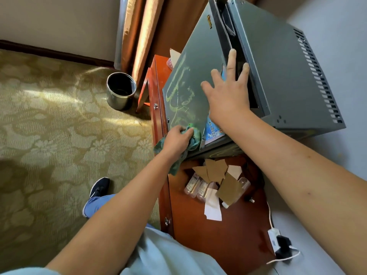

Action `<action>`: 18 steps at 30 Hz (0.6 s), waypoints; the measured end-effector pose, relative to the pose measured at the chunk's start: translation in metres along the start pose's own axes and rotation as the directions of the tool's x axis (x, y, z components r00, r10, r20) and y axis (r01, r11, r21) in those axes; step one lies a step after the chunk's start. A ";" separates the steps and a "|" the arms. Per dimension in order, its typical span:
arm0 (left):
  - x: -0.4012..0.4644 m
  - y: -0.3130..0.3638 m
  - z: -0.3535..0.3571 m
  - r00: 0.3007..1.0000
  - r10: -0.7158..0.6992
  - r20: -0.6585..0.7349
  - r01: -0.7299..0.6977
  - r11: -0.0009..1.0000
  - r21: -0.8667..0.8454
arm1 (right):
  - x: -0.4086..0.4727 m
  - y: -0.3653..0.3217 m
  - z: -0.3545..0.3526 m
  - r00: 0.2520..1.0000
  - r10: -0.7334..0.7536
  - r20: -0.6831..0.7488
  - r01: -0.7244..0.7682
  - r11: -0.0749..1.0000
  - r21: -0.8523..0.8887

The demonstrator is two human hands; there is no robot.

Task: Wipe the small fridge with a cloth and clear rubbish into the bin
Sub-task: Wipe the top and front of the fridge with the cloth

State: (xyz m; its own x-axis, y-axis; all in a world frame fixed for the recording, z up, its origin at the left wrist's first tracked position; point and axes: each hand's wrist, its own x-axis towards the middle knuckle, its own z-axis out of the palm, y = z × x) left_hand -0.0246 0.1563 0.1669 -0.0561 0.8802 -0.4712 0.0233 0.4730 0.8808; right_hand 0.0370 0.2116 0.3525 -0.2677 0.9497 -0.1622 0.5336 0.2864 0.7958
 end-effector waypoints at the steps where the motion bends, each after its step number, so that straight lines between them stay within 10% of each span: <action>1: 0.001 0.011 -0.002 0.999 0.032 0.007 -0.032 0.999 -0.020 | 0.001 -0.002 -0.001 1.000 0.012 0.010 -0.012 1.000 -0.007; 7: 0.014 0.065 -0.015 0.979 0.202 0.042 -0.202 0.979 -0.012 | -0.001 -0.004 -0.006 0.999 0.038 0.025 -0.038 0.999 -0.013; 18: 0.031 0.034 -0.025 0.979 -0.021 0.203 -0.019 0.981 0.192 | -0.001 -0.003 -0.010 0.996 0.058 0.073 -0.057 0.998 -0.015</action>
State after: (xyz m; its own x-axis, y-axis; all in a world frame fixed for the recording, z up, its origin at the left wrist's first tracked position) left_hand -0.0510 0.1993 0.1836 0.1475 0.8595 -0.4893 0.2158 0.4549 0.8640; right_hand 0.0275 0.2087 0.3567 -0.1772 0.9714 -0.1582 0.5358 0.2300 0.8124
